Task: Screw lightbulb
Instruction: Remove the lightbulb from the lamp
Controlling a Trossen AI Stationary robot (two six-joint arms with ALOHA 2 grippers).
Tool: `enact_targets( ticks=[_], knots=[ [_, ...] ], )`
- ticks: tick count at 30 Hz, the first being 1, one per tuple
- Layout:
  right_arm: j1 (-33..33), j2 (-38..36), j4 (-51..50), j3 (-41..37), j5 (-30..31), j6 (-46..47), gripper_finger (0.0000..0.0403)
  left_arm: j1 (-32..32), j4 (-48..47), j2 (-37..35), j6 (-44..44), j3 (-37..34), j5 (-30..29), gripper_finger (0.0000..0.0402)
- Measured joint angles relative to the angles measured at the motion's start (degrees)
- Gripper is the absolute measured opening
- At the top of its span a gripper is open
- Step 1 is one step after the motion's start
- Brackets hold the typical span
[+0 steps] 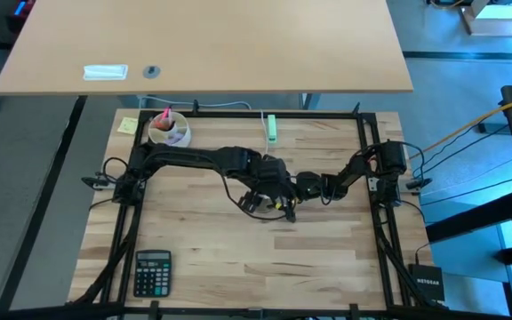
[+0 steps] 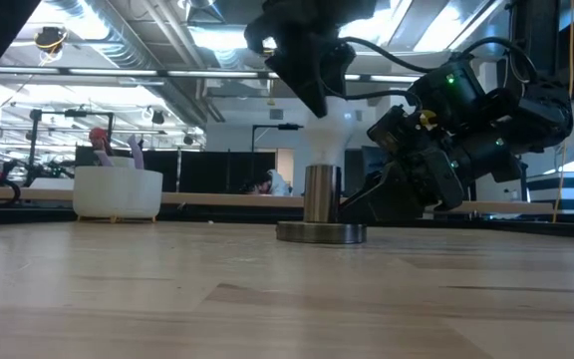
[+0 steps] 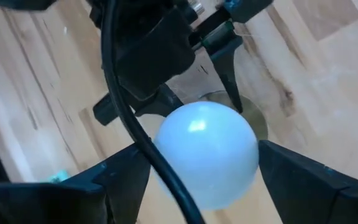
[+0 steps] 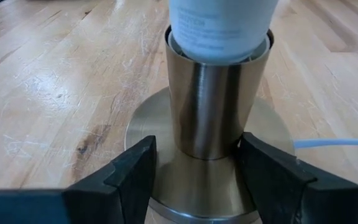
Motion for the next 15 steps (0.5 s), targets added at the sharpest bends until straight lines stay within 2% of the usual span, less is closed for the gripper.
enact_targets(
  ticks=[5, 10, 15],
  knots=[
    [0.0, 0.0, 0.0, 0.0, 0.0, 0.0, 0.0227, 0.0, 0.1, 0.9, -2.7, -0.1, -1.4, 0.0307],
    [0.0, 0.0, 0.0, 0.0, 0.2, -0.1, 0.0227, -0.9, 0.0, 1.5, 2.9, -0.1, -1.9, 0.0318],
    [0.0, 0.0, 0.0, 0.0, 0.3, -0.2, 0.0227, -1.3, -0.5, 1.6, 7.0, -0.1, -2.1, 0.0308]
  ],
)
